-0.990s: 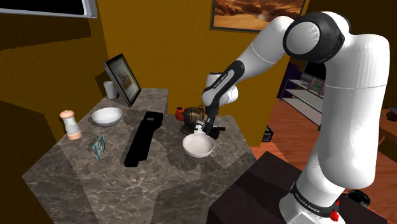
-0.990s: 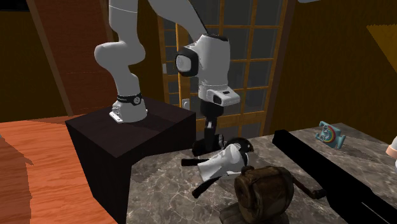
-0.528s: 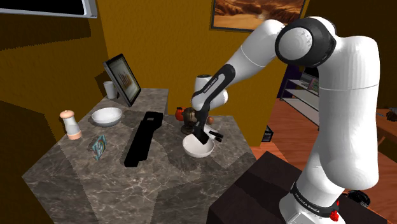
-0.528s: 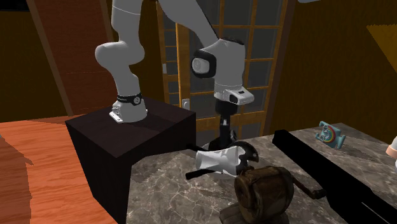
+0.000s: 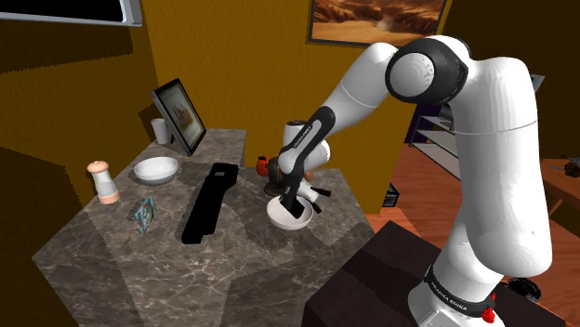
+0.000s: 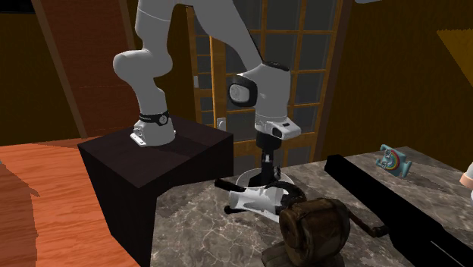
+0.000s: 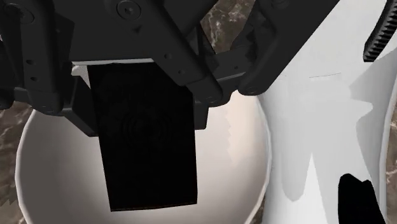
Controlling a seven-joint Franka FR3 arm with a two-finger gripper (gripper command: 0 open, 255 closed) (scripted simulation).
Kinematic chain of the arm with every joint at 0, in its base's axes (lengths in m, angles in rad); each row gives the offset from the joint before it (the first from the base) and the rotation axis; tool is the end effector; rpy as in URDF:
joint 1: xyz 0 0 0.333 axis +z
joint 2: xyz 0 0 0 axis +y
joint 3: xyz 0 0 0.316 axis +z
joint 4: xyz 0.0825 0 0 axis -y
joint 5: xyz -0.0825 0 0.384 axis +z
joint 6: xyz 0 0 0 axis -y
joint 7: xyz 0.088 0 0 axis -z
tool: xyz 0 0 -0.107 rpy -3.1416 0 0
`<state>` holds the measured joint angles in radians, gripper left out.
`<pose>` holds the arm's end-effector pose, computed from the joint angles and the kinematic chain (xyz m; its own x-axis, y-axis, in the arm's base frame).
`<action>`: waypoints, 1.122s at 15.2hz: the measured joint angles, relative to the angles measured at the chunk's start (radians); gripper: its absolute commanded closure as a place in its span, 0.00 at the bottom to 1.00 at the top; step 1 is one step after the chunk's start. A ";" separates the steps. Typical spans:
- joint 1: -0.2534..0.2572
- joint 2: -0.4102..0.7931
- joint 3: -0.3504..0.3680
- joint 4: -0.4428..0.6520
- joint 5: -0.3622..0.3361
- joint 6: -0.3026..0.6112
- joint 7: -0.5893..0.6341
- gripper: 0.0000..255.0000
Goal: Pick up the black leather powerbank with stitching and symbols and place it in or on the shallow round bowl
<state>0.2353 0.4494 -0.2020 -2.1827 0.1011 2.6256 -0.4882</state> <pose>0.5593 0.0142 0.1844 0.8990 0.4378 -0.0112 0.4379 -0.8983 0.0359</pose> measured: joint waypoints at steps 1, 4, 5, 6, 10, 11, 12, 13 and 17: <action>-0.002 0.014 0.003 0.004 0.004 0.009 -0.002 1.00; -0.008 0.047 0.012 0.010 0.013 0.037 -0.006 1.00; -0.008 0.050 0.013 0.010 0.014 0.039 -0.007 1.00; -0.009 0.051 0.013 0.011 0.014 0.040 -0.007 1.00; -0.009 0.053 0.013 0.012 0.015 0.041 -0.008 1.00; -0.009 0.053 0.013 0.012 0.015 0.041 -0.008 0.00; -0.009 0.053 0.013 0.012 0.015 0.041 -0.008 0.00; -0.009 0.053 0.013 0.012 0.015 0.041 -0.008 0.00; -0.009 0.053 0.013 0.012 0.015 0.041 -0.008 0.00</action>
<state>0.2261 0.5022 -0.1887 -2.1711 0.1160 2.6669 -0.4961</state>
